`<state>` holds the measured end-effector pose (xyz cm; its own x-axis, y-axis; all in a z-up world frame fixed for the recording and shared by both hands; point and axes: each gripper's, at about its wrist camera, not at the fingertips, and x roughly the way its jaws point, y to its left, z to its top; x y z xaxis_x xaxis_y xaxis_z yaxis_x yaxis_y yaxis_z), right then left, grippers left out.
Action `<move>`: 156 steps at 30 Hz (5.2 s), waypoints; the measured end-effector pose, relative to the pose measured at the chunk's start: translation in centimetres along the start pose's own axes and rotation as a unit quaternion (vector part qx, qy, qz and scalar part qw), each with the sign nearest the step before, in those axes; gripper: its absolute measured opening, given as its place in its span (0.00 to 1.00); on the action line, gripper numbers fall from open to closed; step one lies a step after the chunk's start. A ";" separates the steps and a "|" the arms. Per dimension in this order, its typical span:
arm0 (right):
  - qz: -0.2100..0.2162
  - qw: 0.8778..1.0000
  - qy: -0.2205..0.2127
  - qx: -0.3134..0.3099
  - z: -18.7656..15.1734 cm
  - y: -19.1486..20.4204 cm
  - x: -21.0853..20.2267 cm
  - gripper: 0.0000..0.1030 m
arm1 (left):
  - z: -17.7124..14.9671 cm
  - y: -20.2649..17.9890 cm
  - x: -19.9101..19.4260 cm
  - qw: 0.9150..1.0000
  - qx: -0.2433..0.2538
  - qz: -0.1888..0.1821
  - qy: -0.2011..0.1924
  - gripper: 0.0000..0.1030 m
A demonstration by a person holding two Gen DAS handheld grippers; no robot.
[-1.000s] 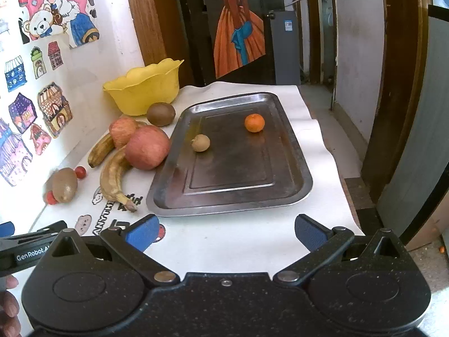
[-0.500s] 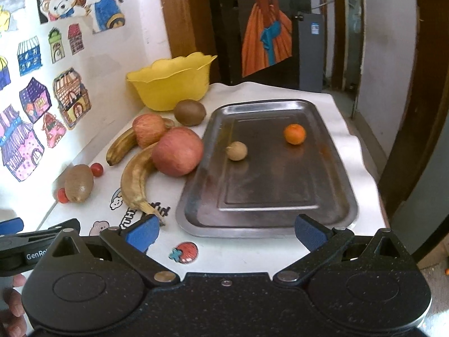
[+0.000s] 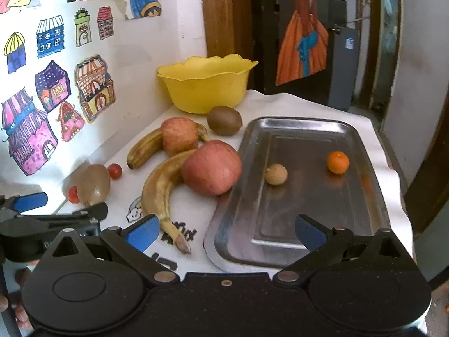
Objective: Organize fruits
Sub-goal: 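Grasp the yellow banana with the left tool while the right tool grasps the red apple, then carry the banana and apple onto the steel tray and open both tools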
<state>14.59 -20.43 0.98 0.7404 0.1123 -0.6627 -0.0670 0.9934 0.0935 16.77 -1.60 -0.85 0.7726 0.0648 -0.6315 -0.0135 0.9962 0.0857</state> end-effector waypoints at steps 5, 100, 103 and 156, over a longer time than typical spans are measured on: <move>0.031 0.999 0.002 -0.009 0.3 -0.4 1.9 0.99 | 0.1 -0.5 0.9 1.000 0.007 0.006 -0.004 0.99; 0.215 0.973 0.034 -0.070 5.9 -4.0 11.3 0.70 | 2.9 -7.7 6.4 0.997 0.018 -0.062 0.034 0.38; 0.217 0.974 0.027 -0.064 5.9 -4.4 10.5 0.70 | 2.8 -7.6 6.2 0.997 0.012 -0.062 0.035 0.38; 0.084 0.995 -0.021 0.057 3.8 -17.4 5.3 0.70 | 7.1 -18.0 7.2 0.989 0.034 -0.146 -0.007 0.38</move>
<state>22.23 -37.20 -1.30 0.7533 0.2721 -0.5988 -0.1166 0.9512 0.2856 27.08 -19.52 -1.46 0.7455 -0.2263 -0.6269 0.2536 0.9662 -0.0472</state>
